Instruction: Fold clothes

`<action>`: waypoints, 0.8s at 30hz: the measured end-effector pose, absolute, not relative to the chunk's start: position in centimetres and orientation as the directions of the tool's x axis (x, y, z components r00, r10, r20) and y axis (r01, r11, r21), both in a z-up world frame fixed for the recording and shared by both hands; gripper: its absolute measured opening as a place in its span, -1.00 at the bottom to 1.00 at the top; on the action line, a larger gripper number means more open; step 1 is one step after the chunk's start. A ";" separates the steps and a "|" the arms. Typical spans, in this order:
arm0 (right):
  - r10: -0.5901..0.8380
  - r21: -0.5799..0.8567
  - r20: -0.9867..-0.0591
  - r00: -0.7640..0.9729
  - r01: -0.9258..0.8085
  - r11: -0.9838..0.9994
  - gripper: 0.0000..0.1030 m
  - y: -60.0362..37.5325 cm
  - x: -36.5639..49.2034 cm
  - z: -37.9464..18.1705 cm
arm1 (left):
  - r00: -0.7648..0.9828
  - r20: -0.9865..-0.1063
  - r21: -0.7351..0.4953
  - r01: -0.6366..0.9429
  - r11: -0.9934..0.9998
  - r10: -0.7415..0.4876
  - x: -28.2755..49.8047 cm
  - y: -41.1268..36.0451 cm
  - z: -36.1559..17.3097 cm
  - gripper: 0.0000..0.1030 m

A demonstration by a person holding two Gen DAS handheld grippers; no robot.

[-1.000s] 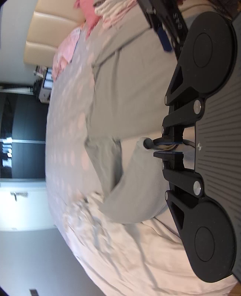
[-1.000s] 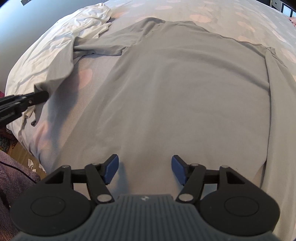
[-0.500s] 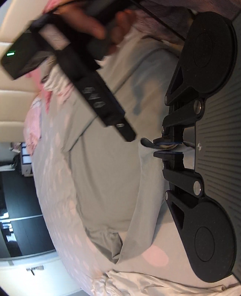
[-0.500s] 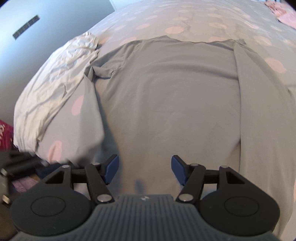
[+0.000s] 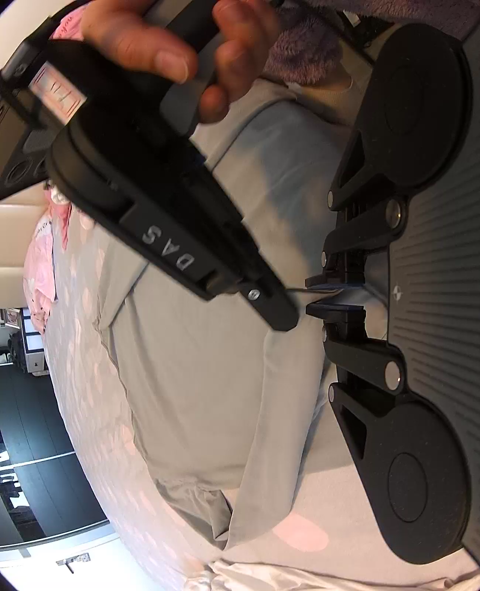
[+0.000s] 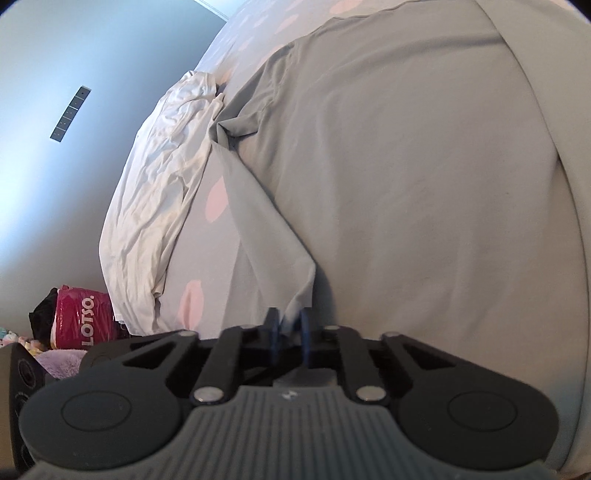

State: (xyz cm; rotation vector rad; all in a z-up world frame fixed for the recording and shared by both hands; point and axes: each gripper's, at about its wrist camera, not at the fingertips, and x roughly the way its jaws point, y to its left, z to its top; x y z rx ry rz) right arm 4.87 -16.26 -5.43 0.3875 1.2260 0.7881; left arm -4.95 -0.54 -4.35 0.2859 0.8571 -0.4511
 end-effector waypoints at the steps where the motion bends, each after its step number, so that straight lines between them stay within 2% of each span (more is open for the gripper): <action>1: 0.714 0.645 -0.688 0.132 -0.340 0.684 -0.89 -16.1 4.8 -5.2 | 0.573 -0.776 0.063 0.487 0.871 -0.264 -5.0 -0.4 -4.3 -0.71; 2: 0.710 0.635 -0.690 0.141 -0.355 0.687 -0.91 -16.0 4.7 -4.9 | 0.581 -0.772 0.061 0.473 0.879 -0.260 -4.9 -0.1 -4.2 -0.43; 4: 0.703 0.613 -0.692 0.164 -0.381 0.692 -0.92 -16.1 4.7 -4.2 | 0.595 -0.764 0.056 0.447 0.893 -0.250 -4.7 0.5 -4.1 -0.15; 8: 0.700 0.594 -0.677 0.228 -0.393 0.702 -0.92 -17.4 5.0 -2.7 | 0.615 -0.763 0.070 0.384 0.921 -0.199 -4.0 2.3 -3.9 -0.14; 14: 0.644 0.564 -0.674 0.361 -0.311 0.765 -0.92 -22.5 6.0 -0.7 | 0.604 -0.785 0.043 0.276 0.960 -0.138 -0.7 6.0 -3.3 -0.13; 21: 0.439 0.444 -0.753 0.490 -0.113 0.889 -0.92 -28.9 6.7 -0.6 | 0.612 -0.790 0.147 0.257 0.955 -0.043 2.2 9.5 -2.2 -0.13; 24: 0.351 0.392 -0.778 0.521 -0.035 0.919 -0.92 -30.8 6.6 -1.0 | 0.607 -0.794 0.140 0.221 0.965 -0.024 2.7 10.7 -2.4 -0.13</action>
